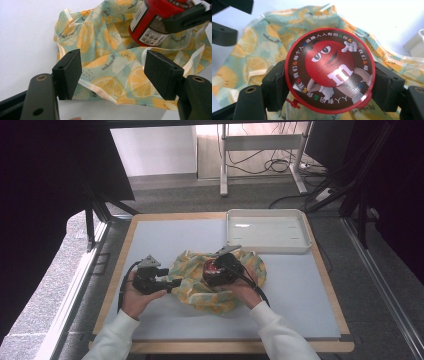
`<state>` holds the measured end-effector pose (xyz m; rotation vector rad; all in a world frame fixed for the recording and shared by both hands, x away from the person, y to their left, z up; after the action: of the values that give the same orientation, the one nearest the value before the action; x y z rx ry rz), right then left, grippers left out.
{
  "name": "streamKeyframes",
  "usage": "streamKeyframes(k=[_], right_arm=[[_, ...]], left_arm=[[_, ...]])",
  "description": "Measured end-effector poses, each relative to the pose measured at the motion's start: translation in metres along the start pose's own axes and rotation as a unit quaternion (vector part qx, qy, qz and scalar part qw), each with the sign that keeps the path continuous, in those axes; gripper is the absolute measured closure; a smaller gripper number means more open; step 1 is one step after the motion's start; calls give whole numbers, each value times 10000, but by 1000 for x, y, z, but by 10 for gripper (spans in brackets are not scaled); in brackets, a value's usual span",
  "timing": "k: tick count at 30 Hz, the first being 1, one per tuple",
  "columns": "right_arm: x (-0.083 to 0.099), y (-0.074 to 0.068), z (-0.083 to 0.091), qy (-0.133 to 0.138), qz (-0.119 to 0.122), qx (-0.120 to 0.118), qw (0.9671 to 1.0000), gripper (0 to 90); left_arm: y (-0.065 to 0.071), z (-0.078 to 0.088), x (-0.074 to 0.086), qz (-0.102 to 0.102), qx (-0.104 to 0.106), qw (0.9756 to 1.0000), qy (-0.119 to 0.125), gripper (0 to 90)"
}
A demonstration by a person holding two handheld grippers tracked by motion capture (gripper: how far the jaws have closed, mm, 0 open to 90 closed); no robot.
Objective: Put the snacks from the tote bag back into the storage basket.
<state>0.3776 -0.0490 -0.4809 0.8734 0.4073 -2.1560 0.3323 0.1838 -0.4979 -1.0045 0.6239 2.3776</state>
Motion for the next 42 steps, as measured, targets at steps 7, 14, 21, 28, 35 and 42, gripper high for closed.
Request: streamKeyframes(k=[7, 14, 21, 28, 35, 42], right_arm=[[-4, 0, 10, 147, 63, -85, 9998, 254], [-9, 4, 20, 350, 103, -147, 9992, 254], [-12, 5, 30, 473, 157, -226, 9985, 255], [-16, 5, 37, 583, 212, -315, 9976, 255], [-19, 8, 45, 707, 210, -325, 9968, 255], [-25, 13, 52, 798, 166, -347, 9961, 255]], left_arm=[[0, -4, 2, 7, 31, 10000, -58, 311], [-1, -5, 2, 23, 35, 10000, -72, 312], [-1, -6, 3, 15, 34, 9999, -95, 311], [-2, -7, 3, 34, 15, 10000, -89, 312], [-2, -7, 2, 37, -15, 9999, -100, 312], [1, -4, -2, 8, 6, 10000, -18, 315]])
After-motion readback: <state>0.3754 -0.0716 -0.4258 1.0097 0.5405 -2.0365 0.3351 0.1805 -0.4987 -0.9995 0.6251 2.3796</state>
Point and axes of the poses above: each handheld gripper's, and its own axes: z roughly backward along the jaws, x roughly out of its underside, y roughly to its right, the point moved 3 cm from there along -z, roughly forward along the jaws, and after that the axes turned 2 degrees about z, right-handed, at the moved point
